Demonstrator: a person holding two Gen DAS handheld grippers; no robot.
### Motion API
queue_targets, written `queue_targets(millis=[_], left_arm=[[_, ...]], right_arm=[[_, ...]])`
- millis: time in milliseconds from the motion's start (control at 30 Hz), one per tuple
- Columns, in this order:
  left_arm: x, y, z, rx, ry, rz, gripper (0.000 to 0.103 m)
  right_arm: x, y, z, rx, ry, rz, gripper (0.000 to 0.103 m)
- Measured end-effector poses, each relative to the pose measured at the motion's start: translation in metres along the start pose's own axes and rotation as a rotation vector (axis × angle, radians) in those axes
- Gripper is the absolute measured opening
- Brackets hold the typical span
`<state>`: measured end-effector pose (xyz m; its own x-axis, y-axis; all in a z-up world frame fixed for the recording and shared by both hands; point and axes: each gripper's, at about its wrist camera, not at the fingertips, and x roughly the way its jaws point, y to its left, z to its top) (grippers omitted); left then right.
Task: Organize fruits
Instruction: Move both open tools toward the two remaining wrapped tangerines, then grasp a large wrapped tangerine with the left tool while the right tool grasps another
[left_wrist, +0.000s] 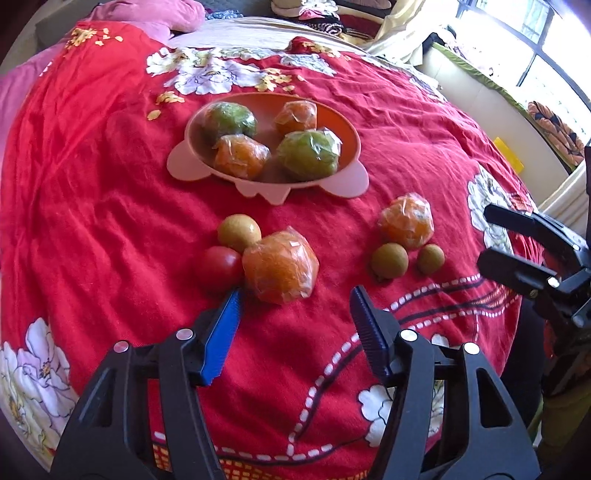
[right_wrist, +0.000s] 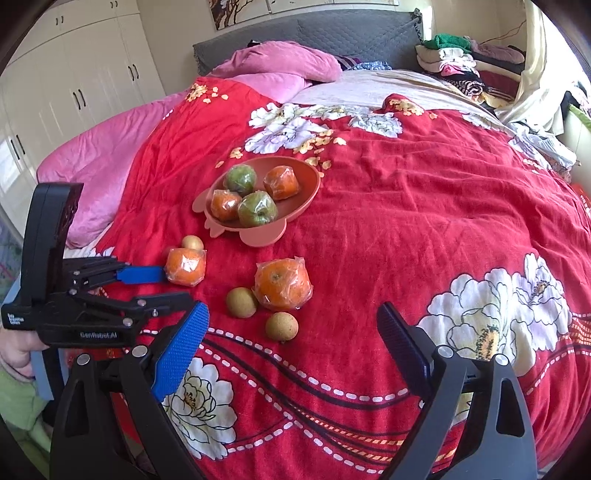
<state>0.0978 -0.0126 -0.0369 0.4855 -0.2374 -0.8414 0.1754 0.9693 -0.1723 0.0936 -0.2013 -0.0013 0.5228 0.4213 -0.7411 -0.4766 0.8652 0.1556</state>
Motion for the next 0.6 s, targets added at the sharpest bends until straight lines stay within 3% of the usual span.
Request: queue_targets(millis=[300, 600], left_arm=[[0.009, -0.005, 0.009, 0.021, 0.000, -0.010, 0.051], [0.015, -0.012, 0.014, 0.055, 0.001, -0.012, 0.046]], right_arm=[[0.019, 0.000, 0.005, -0.018, 0.043, 0.004, 0.064], [0.049, 0.003, 0.018, -0.018, 0.096, 0.045, 0.050]])
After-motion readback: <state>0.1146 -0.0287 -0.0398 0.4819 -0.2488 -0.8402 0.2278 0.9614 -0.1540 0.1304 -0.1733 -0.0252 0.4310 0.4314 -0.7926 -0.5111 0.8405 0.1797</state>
